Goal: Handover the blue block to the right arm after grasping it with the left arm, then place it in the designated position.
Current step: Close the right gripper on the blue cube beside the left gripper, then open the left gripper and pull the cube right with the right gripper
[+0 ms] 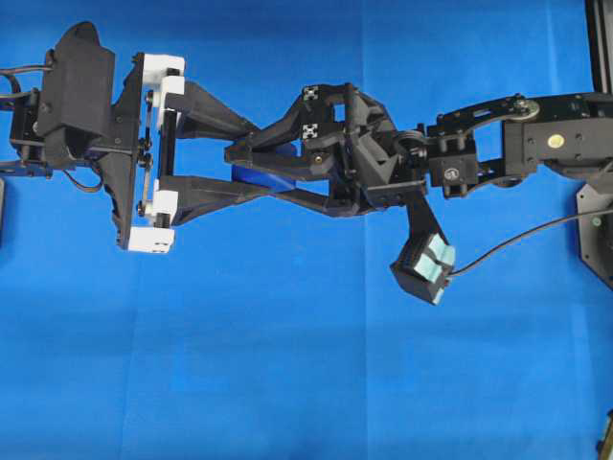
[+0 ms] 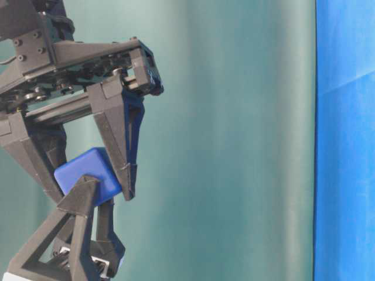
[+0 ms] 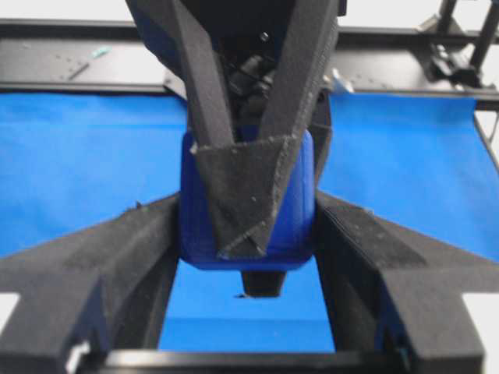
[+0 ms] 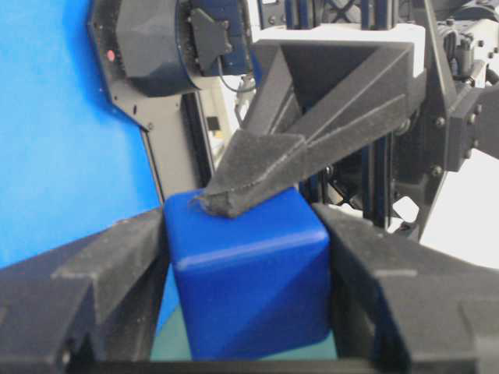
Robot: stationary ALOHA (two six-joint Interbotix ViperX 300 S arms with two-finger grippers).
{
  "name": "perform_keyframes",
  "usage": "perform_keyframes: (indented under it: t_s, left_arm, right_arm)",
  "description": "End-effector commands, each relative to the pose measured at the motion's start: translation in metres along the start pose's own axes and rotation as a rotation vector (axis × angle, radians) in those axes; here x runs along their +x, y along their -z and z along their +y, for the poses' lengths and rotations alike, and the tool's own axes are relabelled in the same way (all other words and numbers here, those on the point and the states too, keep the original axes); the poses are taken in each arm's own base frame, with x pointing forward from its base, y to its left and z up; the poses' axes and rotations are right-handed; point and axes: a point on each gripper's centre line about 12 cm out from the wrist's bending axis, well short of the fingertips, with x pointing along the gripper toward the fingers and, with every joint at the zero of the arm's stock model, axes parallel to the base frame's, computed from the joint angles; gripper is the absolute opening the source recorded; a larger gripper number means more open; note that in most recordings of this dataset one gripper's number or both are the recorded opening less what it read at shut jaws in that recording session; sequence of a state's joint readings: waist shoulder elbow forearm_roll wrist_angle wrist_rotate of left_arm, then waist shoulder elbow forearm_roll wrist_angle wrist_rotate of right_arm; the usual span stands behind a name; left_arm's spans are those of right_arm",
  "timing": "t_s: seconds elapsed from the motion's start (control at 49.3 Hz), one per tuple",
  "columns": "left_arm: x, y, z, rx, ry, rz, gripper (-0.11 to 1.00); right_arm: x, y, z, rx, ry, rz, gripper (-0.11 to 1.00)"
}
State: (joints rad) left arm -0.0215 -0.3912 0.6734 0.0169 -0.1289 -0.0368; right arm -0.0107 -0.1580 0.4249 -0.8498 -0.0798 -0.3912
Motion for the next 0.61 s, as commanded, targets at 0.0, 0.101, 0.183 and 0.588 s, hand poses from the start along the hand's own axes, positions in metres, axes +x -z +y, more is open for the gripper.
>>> perform_keyframes:
  t_s: [0.0,0.101,0.183,0.588]
  left_arm:
    - [-0.0022,-0.0115,-0.0024,0.007,0.007,-0.034,0.46]
    - [-0.0021,-0.0113,-0.0024,0.007,0.007,-0.032,0.46]
    - [-0.0021,-0.0113,-0.0024,0.009,0.007,-0.032,0.46]
    - [-0.006,-0.0204,-0.0069,0.008,0.021,-0.079,0.89]
  right_arm:
    - [-0.0072,-0.0056,-0.0205,0.01,0.053,-0.015,0.48]
    - [-0.0072,-0.005,-0.0198,0.013,0.051,-0.011,0.48]
    - [-0.0072,-0.0052,-0.0204,0.015,0.052,-0.012,0.48]
    - [-0.0081,-0.0054,-0.0203,0.016,0.053,-0.013,0.48]
